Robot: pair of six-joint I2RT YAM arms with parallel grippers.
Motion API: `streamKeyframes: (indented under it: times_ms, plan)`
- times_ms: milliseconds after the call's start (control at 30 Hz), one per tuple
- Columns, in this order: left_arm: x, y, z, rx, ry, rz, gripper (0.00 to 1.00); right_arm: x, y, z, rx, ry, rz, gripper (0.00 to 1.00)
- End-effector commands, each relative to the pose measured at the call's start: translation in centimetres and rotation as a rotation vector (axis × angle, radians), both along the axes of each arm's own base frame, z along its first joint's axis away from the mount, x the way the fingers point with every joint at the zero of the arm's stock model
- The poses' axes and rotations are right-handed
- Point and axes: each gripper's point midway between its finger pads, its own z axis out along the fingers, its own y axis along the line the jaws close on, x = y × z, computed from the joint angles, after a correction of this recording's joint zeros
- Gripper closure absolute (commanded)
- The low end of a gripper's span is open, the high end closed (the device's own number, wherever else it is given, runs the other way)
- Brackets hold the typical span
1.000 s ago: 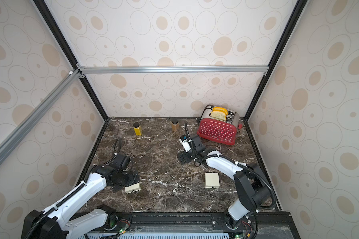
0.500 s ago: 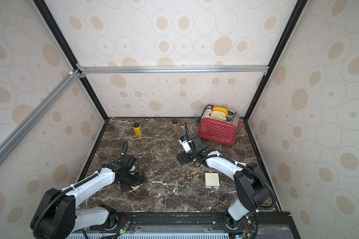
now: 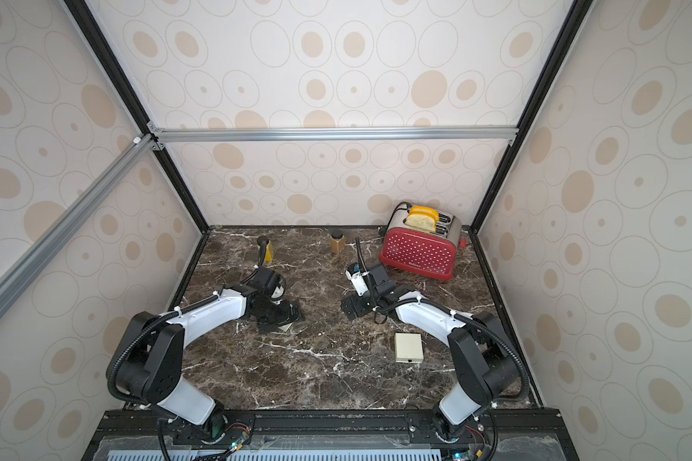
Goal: Place the earrings into the drawer-style jewelry box
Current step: Move the jewelry box to the center of the board.
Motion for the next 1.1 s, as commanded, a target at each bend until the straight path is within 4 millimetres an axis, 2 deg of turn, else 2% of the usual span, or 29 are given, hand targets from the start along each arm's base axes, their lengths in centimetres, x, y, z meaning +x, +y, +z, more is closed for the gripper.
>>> streamKeyframes:
  times_ms: [0, 67, 100, 200, 267, 333, 467, 600, 633, 833, 967, 1067]
  plan:
    - [0.9, -2.9, 2.0, -0.056, -0.034, -0.060, 0.01, 0.0, 0.0, -0.8, -0.007, 0.021, -0.012, 0.00]
    - [0.6, -3.1, 3.7, -0.075, -0.037, -0.051, 0.01, 0.1, 0.4, -0.9, 0.002, 0.032, -0.008, 0.00]
    - [0.2, -2.7, 4.7, -0.065, -0.050, -0.051, 0.01, 0.1, 0.7, -0.9, 0.008, 0.039, -0.002, 0.00]
    - [0.0, 1.4, 6.7, 0.040, -0.090, -0.019, 0.01, 0.2, 1.2, -1.0, 0.031, 0.056, 0.004, 0.00]
    - [1.3, 3.7, 6.4, 0.032, -0.086, 0.040, 0.01, 0.3, 1.7, -0.9, 0.055, 0.065, -0.003, 0.00]
    - [3.2, 4.8, 5.6, 0.024, -0.087, 0.065, 0.01, 0.4, 2.3, -0.7, 0.093, 0.077, -0.006, 0.00]
    - [6.0, 3.5, 4.2, -0.016, -0.085, 0.032, 0.01, 0.7, 3.8, 0.0, 0.174, 0.103, -0.014, 0.00]
    - [6.4, 2.9, 2.4, -0.022, -0.041, -0.001, 0.01, 1.1, 5.2, 0.1, 0.233, 0.129, -0.014, 0.00]
    - [7.1, 2.7, 2.5, -0.036, -0.065, -0.002, 0.01, 1.3, 5.5, 0.1, 0.244, 0.138, -0.011, 0.00]
    - [6.9, 0.7, 1.6, -0.084, -0.051, -0.038, 0.01, 1.5, 6.8, -0.3, 0.269, 0.178, 0.010, 0.01]
    - [6.7, -1.5, 1.4, -0.086, -0.060, -0.097, 0.01, 1.3, 6.8, -0.7, 0.264, 0.188, 0.015, 0.07]
    - [7.1, -2.4, 1.1, -0.095, -0.063, -0.104, 0.01, 1.2, 6.9, -0.8, 0.275, 0.198, 0.014, 0.11]
